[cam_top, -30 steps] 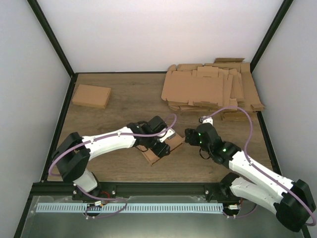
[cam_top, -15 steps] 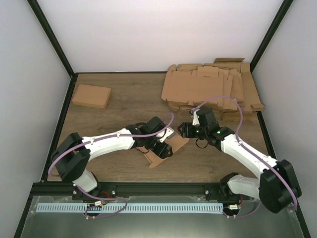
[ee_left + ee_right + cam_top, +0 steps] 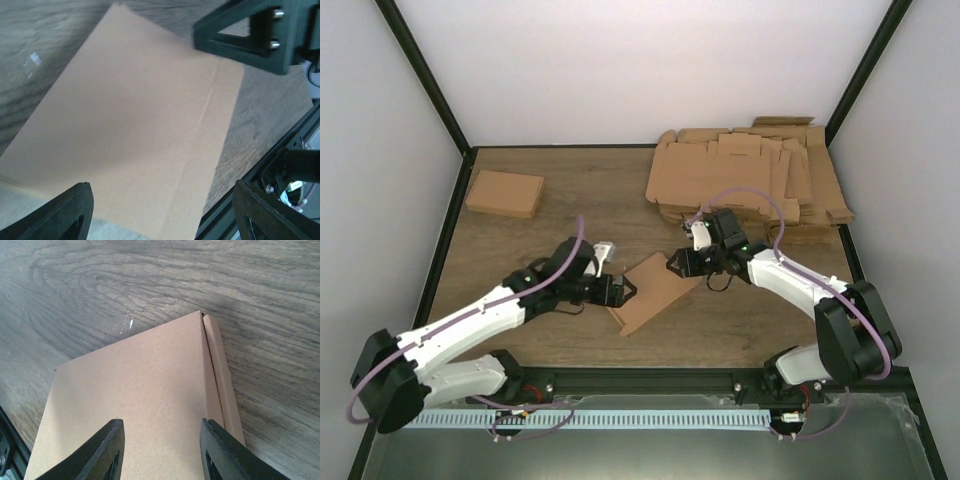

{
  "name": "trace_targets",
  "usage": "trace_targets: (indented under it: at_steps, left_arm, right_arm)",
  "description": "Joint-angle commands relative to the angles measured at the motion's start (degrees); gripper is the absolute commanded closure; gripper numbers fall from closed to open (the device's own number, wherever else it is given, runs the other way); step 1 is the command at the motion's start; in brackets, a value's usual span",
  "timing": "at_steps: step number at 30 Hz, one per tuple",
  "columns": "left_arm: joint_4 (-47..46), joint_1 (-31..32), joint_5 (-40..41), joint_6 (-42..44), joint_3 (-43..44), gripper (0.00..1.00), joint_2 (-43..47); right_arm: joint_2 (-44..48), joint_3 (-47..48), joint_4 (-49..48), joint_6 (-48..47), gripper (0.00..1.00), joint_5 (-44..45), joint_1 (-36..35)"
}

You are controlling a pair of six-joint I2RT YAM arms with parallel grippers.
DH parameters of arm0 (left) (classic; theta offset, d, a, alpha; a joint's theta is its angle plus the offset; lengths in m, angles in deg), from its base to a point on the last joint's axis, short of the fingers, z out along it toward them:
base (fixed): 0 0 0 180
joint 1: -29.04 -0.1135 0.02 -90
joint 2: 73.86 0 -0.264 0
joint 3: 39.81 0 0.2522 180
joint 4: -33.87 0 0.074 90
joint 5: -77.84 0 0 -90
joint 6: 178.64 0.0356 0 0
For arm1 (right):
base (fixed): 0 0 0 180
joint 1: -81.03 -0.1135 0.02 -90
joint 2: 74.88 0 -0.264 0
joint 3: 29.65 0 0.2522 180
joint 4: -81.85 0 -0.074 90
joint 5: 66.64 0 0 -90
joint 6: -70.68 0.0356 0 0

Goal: Fold the paper box

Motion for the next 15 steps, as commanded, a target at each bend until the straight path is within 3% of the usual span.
trace_targets:
  at_steps: [1, 6, 9, 15]
  left_arm:
    - [-4.48, -2.66, -1.88, -13.36, -8.11, 0.22, 5.66]
    - [-14.15, -3.48, -2.94, -23.77, -16.49, 0.23, 8.56]
    - [-18.59, -3.48, -2.65, -29.04, -19.07, 0.25, 8.72]
    - [-23.4, -3.48, -2.8, -35.26, -21.48, 0.4, 6.44]
  right_arm:
    - [-0.49, 0.95, 1.07, -1.55, 0.56, -3.05, 0.3]
    - [-0.62, -0.7, 0.26, -0.15, 0.42, 1.58, 0.22]
    - [-1.05, -1.52, -0.38, -0.05, 0.46, 1.74, 0.14]
    - [-1.99, -2.12, -0.6, 0.09, 0.52, 1.74, -0.46]
